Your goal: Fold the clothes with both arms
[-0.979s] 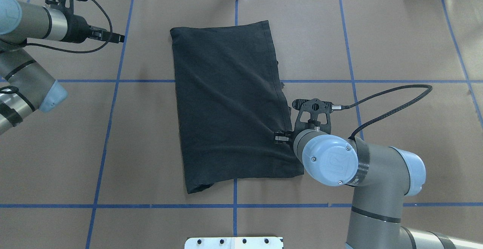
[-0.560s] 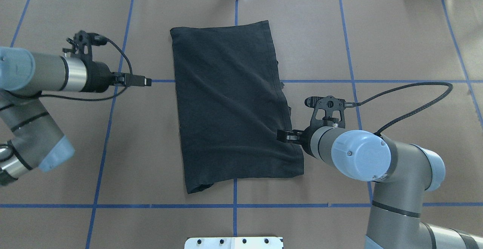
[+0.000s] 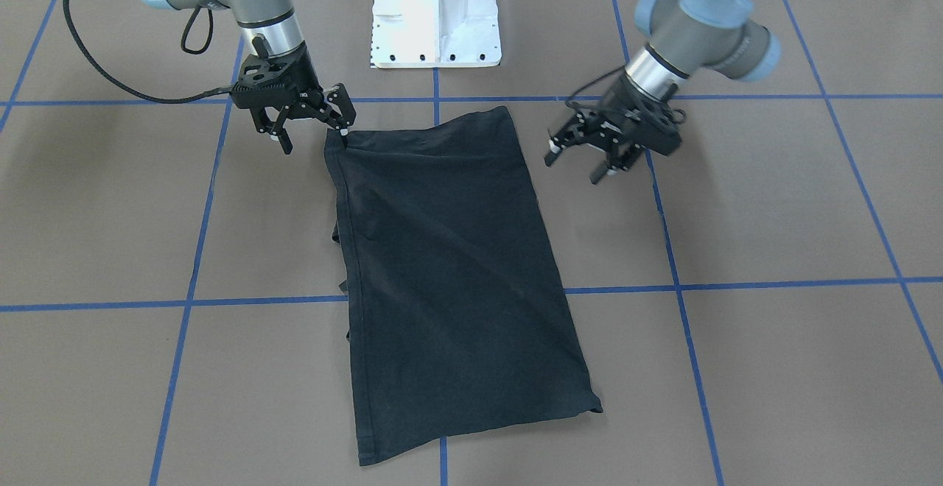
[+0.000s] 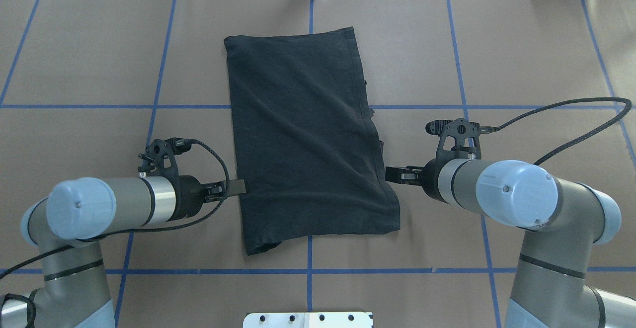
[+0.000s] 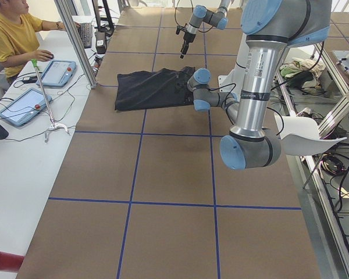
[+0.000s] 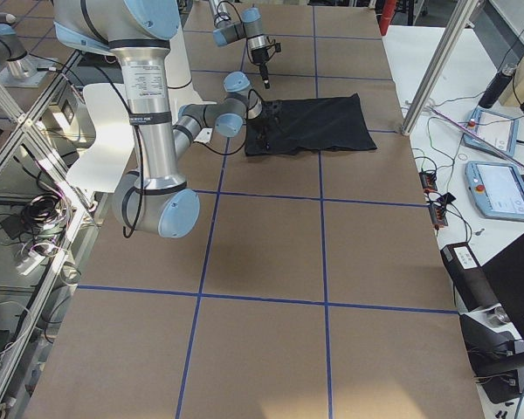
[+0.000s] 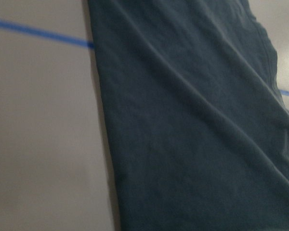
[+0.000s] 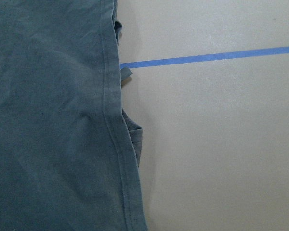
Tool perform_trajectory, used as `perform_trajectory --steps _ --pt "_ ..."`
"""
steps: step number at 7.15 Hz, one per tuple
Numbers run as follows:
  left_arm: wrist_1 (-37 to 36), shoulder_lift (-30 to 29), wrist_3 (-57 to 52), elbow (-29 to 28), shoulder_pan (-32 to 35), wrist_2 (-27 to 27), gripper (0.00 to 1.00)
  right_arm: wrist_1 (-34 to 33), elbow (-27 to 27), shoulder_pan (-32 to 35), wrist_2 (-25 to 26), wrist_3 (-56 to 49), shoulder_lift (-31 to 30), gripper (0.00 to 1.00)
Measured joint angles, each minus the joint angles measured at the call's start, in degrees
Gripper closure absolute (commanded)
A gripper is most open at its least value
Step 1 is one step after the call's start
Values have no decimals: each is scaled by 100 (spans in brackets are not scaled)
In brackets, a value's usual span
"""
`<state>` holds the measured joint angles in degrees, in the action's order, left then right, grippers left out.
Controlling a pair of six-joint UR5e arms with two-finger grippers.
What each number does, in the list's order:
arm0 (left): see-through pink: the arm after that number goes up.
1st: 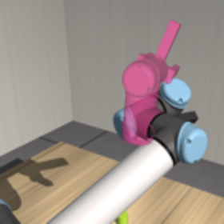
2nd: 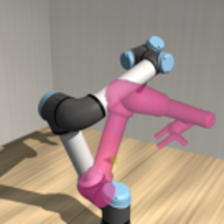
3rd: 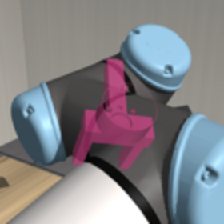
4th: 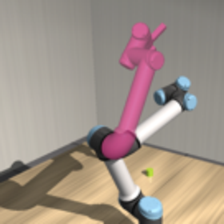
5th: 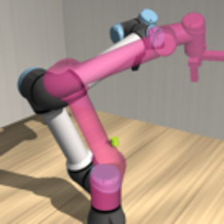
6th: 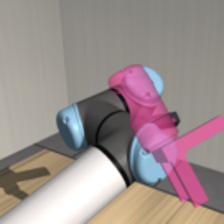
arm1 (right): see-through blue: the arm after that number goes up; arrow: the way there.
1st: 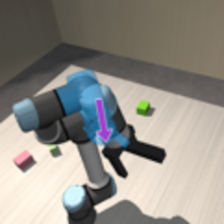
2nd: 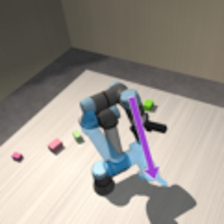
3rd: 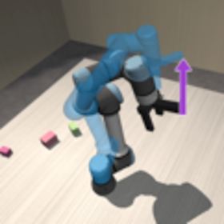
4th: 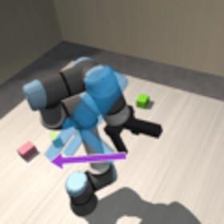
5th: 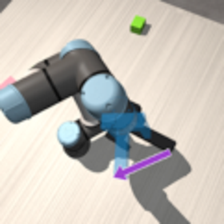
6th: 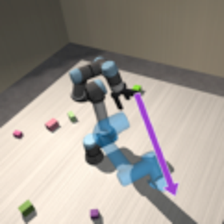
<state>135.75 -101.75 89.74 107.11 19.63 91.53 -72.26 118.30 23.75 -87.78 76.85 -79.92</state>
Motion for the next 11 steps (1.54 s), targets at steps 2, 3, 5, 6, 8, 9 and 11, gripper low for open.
perform_trajectory --steps 2,3,5,6,8,9,11 --pt "-63 -16 773 -38 -454 -365 25 107 6 44 -25 -26 -60 0" --pt "-78 -18 1037 -48 -595 -417 26 119 4 47 -20 -29 -64 0" --pt "-210 -62 1332 -57 -801 -438 33 124 0 50 -12 -30 -67 0" --pt "-348 -128 1518 -61 -899 -439 35 124 -2 51 -10 -30 -67 0" --pt "-477 -213 1685 -66 -986 -473 47 124 -4 51 -1 -30 -66 0" --pt "-490 -217 1758 -70 -995 -542 50 125 -6 50 3 -30 -63 0" --pt "-496 -206 1833 -71 -997 -655 50 125 -8 43 10 -30 -60 0"
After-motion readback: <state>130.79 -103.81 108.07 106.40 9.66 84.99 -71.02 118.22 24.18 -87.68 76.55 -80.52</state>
